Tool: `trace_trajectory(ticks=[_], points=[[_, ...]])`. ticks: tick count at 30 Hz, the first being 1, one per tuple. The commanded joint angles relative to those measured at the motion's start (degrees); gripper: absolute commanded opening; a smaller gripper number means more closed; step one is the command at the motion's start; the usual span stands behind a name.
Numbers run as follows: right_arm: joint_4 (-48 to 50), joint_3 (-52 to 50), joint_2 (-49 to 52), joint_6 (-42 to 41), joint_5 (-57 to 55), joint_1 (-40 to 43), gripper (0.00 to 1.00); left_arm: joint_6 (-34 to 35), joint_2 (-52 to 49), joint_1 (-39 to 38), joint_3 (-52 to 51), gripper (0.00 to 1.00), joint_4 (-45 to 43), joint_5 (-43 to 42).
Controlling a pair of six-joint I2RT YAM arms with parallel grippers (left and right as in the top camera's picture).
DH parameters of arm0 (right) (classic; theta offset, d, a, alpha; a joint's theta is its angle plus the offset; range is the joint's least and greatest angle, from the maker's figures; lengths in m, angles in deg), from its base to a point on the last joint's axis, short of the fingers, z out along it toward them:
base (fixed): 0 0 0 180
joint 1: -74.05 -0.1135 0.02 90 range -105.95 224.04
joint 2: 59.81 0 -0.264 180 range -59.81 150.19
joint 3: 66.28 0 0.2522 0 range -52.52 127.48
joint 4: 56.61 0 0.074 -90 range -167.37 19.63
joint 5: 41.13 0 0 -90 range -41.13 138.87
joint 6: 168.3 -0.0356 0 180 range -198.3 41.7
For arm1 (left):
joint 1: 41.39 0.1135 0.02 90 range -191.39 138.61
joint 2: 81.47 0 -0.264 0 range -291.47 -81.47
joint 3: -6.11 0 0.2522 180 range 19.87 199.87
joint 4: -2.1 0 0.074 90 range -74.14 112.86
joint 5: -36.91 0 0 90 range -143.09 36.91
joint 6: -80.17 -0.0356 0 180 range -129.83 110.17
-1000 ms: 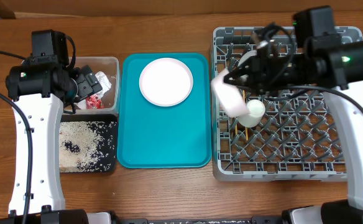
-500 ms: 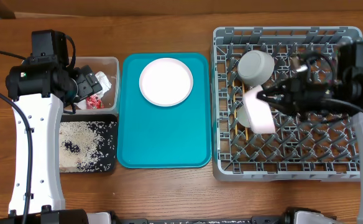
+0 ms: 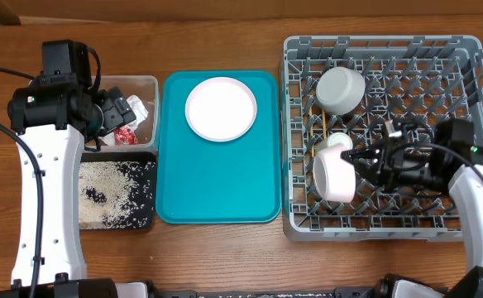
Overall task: Sort waste into correct bins and load items into the dishwasher
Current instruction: 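Lower the pink plate into the rack and open the right gripper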
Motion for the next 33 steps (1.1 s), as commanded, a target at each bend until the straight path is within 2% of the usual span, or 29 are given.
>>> trace_trajectory(ticks=[1,4,8,13,16,19,21,23,25,28,33], points=[[2.54,-3.72,-0.66,1.33,3.91,0.15,0.04,-0.66,0.55,-0.09,0.63,1.0,-0.07,0.55],[4.33,-5.7,-0.63,1.33,3.21,0.22,0.04,-0.66,0.55,-0.09,0.63,1.0,-0.07,0.55],[3.56,-5.86,-0.63,1.07,-3.69,1.46,0.04,-0.66,0.55,-0.09,0.63,1.0,-0.07,0.52],[2.36,-5.86,-0.63,1.11,-11.1,4.46,0.11,-0.66,0.55,-0.09,0.63,1.0,-0.07,0.52],[2.38,-5.84,-0.63,1.11,-13.81,6.16,0.24,-0.63,0.55,-0.09,0.63,1.0,-0.07,0.55],[2.4,-5.84,-0.63,1.16,-14.78,7.69,0.43,-0.66,0.55,-0.09,0.63,1.0,-0.07,0.52],[2.45,-5.84,-0.63,1.64,-14.75,8.61,0.5,-0.66,0.52,-0.09,0.63,1.0,-0.07,0.52],[2.45,-5.68,-0.63,3.23,-14.78,9.53,0.53,-0.63,0.52,-0.11,0.63,1.0,-0.07,0.52],[2.38,-4.76,-0.63,4.33,-15.26,11.1,0.61,-0.66,0.55,-0.09,0.63,1.0,-0.07,0.52],[1.9,-2.64,-0.63,4.13,-17.86,12.96,0.62,-0.66,0.55,-0.09,0.63,1.0,-0.07,0.52],[-3.85,6.05,-0.63,2.16,-30.86,15.34,0.64,-0.66,0.55,-0.09,0.63,1.0,-0.07,0.55]])
